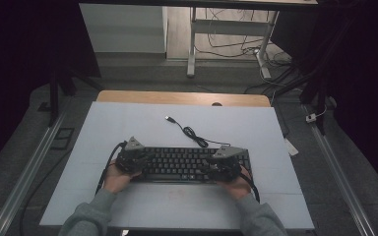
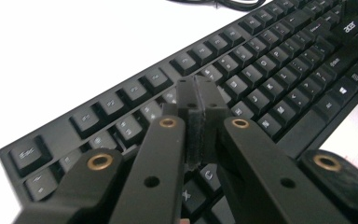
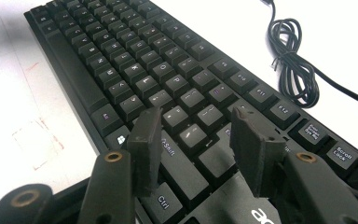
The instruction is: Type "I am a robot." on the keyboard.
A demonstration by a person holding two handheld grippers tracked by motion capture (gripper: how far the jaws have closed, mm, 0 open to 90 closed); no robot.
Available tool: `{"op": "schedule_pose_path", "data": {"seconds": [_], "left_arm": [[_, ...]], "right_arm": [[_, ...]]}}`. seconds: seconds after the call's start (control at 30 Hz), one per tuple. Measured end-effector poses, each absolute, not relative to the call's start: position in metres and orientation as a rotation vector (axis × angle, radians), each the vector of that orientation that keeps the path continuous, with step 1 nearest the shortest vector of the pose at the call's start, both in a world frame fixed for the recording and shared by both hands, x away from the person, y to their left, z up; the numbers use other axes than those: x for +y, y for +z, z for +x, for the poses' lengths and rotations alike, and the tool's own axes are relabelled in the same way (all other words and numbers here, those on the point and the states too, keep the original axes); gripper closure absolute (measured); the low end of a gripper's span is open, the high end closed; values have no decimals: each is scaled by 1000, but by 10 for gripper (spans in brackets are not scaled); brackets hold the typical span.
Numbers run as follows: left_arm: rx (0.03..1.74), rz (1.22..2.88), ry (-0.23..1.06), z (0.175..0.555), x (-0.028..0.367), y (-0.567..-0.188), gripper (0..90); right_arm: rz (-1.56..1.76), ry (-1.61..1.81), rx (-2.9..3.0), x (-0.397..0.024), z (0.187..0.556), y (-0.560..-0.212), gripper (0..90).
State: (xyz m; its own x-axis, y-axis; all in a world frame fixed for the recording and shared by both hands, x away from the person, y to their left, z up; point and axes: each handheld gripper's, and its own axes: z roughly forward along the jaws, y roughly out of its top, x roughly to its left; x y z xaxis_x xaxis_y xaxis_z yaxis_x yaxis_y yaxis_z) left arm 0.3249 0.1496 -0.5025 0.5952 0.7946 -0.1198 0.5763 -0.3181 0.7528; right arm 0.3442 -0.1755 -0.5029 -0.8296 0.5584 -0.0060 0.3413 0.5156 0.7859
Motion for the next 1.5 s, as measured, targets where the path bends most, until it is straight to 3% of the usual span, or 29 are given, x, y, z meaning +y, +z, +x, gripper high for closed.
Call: {"op": "schedule_pose_path", "data": {"seconds": [1.5], "left_arm": [[1075,2118,356,337,126,-523,886]], "right_arm": [[758,1197,2503,-174,345,-504,536]]}}
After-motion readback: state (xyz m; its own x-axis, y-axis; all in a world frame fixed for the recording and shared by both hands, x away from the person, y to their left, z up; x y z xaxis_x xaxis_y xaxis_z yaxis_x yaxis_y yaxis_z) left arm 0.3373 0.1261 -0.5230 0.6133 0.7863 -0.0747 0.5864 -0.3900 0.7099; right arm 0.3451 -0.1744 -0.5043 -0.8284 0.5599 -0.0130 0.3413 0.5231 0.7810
